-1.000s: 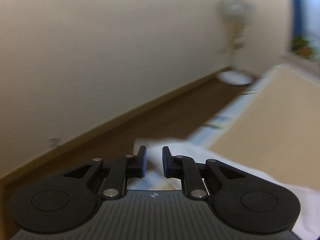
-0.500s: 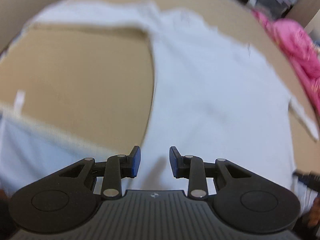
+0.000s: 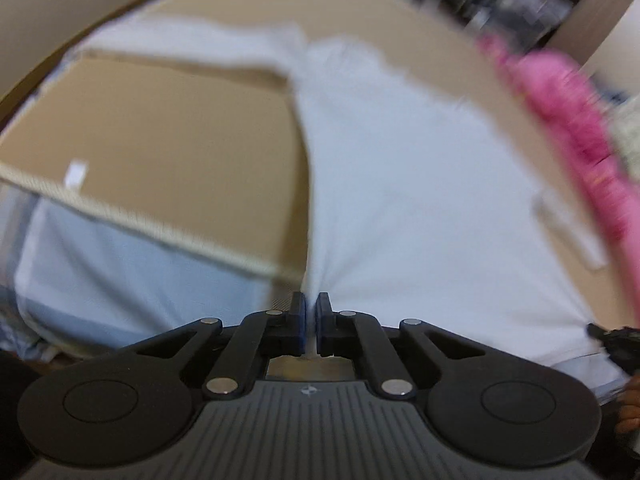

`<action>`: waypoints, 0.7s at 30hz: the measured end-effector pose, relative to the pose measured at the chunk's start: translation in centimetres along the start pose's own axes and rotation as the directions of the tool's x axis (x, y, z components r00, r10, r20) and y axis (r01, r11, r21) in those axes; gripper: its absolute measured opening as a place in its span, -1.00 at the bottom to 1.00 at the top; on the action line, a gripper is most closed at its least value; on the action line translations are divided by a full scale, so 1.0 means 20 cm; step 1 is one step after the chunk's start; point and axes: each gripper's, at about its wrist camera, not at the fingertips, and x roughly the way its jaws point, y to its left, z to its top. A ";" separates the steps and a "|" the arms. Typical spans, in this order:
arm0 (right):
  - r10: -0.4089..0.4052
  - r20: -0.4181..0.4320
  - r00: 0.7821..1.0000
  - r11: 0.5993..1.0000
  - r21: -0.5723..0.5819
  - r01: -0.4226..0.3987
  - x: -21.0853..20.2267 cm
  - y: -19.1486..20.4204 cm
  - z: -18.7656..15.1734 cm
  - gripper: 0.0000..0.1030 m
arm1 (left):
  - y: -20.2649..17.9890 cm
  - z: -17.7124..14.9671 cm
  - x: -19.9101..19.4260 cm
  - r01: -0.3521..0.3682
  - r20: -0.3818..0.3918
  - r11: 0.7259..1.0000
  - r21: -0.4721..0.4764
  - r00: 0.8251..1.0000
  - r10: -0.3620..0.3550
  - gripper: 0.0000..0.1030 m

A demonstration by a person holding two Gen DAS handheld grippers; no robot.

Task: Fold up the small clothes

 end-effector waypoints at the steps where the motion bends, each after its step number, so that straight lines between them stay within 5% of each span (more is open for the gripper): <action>1: 0.043 0.029 0.999 0.999 0.030 -0.043 -0.08 0.00 0.01 -0.93 | 0.00 0.00 -0.06 0.009 0.026 1.000 0.004 1.000 -0.009 -0.91; 4: 0.074 0.090 0.993 0.996 0.037 -0.078 -0.21 0.02 0.02 -0.93 | 0.03 0.02 -0.10 -0.015 0.028 1.000 -0.013 0.999 0.015 -0.91; 7: 0.032 0.050 0.998 0.998 0.053 -0.035 -0.13 0.00 0.01 -0.93 | 0.07 0.03 0.03 -0.050 -0.037 0.998 -0.041 0.998 0.049 -0.87; 10: -0.108 -0.073 0.992 0.994 0.003 0.108 0.08 -0.04 -0.02 -0.88 | 0.11 0.01 0.14 -0.159 -0.154 0.986 -0.057 0.977 0.149 -0.85; 13: -0.248 -0.059 0.967 0.969 -0.019 0.247 0.15 -0.06 -0.04 -0.80 | 0.04 0.01 0.12 -0.136 -0.086 0.991 0.002 0.987 0.136 -0.69; 17: -0.211 -0.031 0.977 0.973 -0.103 0.207 0.17 0.01 -0.05 -0.45 | 0.01 -0.04 0.23 -0.141 -0.157 0.989 0.050 0.977 0.147 -0.57; 21: -0.263 -0.124 0.957 0.961 -0.124 0.248 0.30 0.00 -0.11 -0.44 | 0.05 -0.06 0.36 -0.159 -0.254 0.987 0.025 0.954 0.160 -0.64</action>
